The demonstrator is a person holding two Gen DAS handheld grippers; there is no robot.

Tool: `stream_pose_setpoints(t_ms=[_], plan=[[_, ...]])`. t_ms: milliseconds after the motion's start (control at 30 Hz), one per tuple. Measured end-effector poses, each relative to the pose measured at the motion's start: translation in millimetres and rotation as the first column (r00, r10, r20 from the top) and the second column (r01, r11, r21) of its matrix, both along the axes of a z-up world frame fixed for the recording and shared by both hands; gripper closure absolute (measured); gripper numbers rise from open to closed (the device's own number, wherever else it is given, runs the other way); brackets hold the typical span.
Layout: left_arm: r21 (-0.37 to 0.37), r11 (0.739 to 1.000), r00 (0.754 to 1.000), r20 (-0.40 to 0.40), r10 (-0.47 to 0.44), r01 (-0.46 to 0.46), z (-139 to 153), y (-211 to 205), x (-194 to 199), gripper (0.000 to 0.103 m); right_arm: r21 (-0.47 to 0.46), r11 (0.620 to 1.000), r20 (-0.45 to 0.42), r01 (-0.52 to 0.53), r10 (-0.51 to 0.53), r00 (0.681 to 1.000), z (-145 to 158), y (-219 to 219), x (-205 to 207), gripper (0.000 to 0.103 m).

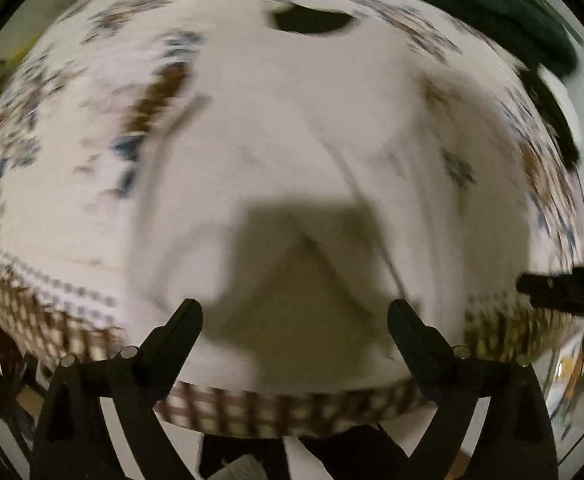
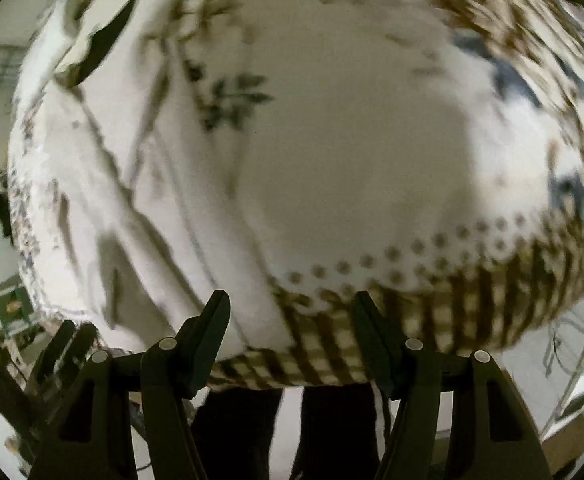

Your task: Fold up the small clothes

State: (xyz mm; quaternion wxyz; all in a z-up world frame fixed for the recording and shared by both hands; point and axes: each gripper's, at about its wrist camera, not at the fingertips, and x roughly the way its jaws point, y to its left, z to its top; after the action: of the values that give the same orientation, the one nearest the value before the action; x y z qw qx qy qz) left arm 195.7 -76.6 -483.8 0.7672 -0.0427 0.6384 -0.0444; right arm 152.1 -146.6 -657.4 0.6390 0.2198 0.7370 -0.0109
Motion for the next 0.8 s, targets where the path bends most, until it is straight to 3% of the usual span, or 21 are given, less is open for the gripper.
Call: stream_pose_setpoints(t_ms=[167,233,333,467,633,700,800], plan=[[0.054,0.988,0.988,0.058,0.141,-0.144,9,68,62,0.009,0.026,0.999,0.075,-0.042,0.04,0.996,6,11,53,0.038],[0.044,0.984,0.98,0.108,0.169,-0.174,11,79,109,0.009,0.02,0.999,0.108,-0.038,0.036,0.994,7,9,84,0.038],[0.062,0.987,0.978,0.155,0.138,-0.149,8,77,167,0.009,-0.006,0.999,0.154,-0.032,0.033,0.988,11,6,125,0.038],[0.194,0.98,0.979,0.204,0.003,-0.043,-19,49,244,0.009,-0.029,0.999,0.164,-0.014,0.018,0.986,7,-5,174,0.038],[0.362,0.932,0.992,0.123,-0.03,-0.017,-74,59,311,0.009,-0.053,0.999,0.112,0.008,-0.002,0.994,0,0,172,0.038],[0.358,0.933,0.996,0.094,0.013,-0.046,-86,83,324,0.009,-0.057,0.998,0.071,0.012,-0.008,0.997,-4,-2,162,0.038],[0.32,0.941,0.993,0.085,0.085,-0.108,-81,119,319,0.009,-0.042,0.999,0.024,-0.001,0.002,1.0,-7,0,141,0.038]])
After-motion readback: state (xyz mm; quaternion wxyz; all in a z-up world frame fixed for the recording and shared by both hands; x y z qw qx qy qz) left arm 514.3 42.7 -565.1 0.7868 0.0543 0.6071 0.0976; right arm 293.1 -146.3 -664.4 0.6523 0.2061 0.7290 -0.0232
